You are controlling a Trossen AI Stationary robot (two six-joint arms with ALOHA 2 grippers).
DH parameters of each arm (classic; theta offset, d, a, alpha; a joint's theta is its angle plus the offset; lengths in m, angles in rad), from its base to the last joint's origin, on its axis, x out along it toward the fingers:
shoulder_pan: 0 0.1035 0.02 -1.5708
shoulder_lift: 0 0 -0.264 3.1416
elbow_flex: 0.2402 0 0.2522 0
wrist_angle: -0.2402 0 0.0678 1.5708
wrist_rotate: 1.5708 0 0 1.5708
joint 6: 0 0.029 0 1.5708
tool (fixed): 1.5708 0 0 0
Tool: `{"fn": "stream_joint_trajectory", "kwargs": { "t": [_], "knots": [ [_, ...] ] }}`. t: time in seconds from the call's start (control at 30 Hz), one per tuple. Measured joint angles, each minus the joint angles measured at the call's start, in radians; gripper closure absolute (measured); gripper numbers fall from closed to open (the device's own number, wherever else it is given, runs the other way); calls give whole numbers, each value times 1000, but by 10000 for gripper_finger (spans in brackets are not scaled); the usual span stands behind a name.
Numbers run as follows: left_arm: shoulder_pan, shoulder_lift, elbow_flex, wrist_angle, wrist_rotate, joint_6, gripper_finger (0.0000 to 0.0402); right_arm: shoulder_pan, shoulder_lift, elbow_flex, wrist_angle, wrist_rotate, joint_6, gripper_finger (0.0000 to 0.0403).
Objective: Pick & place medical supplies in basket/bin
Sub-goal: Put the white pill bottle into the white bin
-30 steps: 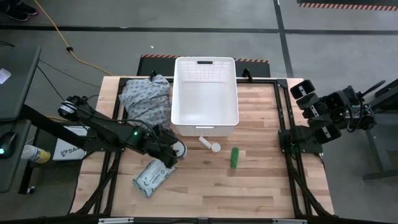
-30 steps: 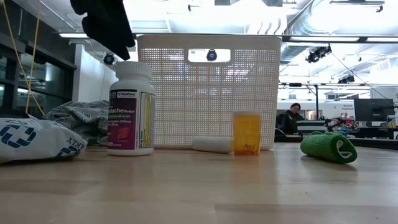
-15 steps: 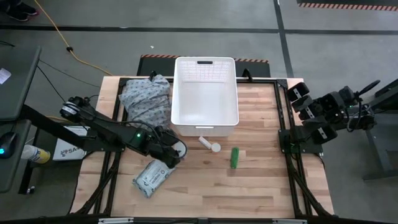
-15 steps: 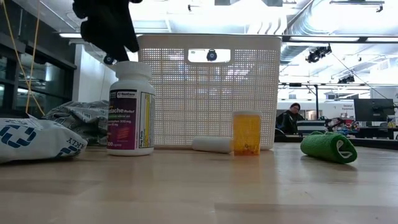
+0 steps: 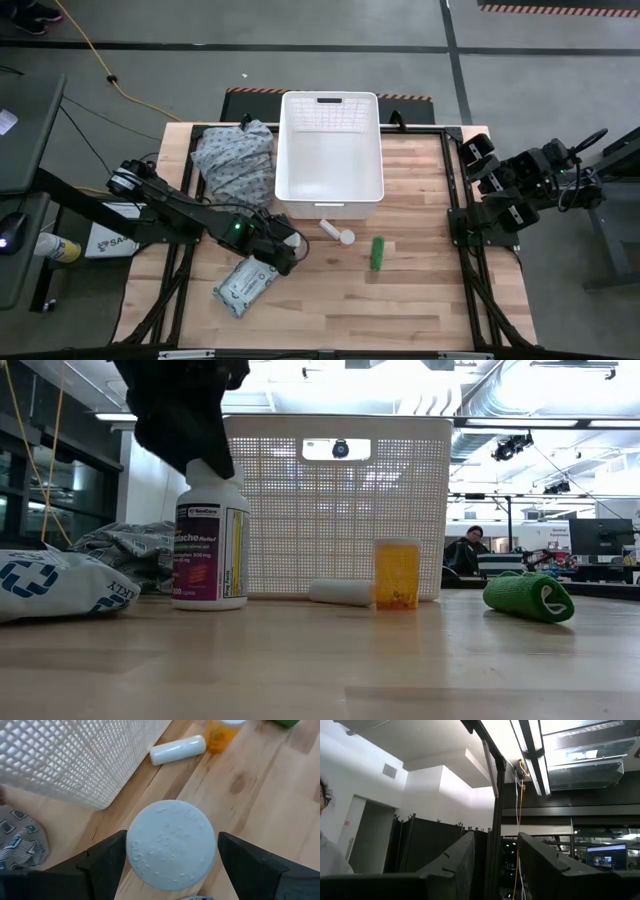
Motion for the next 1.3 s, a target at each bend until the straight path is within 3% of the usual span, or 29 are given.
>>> {"fn": "stream_joint_trajectory", "kwargs": {
  "t": [1.13,1.3],
  "knots": [
    [0,50,2,20,-5,-53,60,0,0,0,-21,1,-1,261],
    [0,49,2,21,-7,-73,85,0,0,0,-25,2,-8,261]
  ]
}}
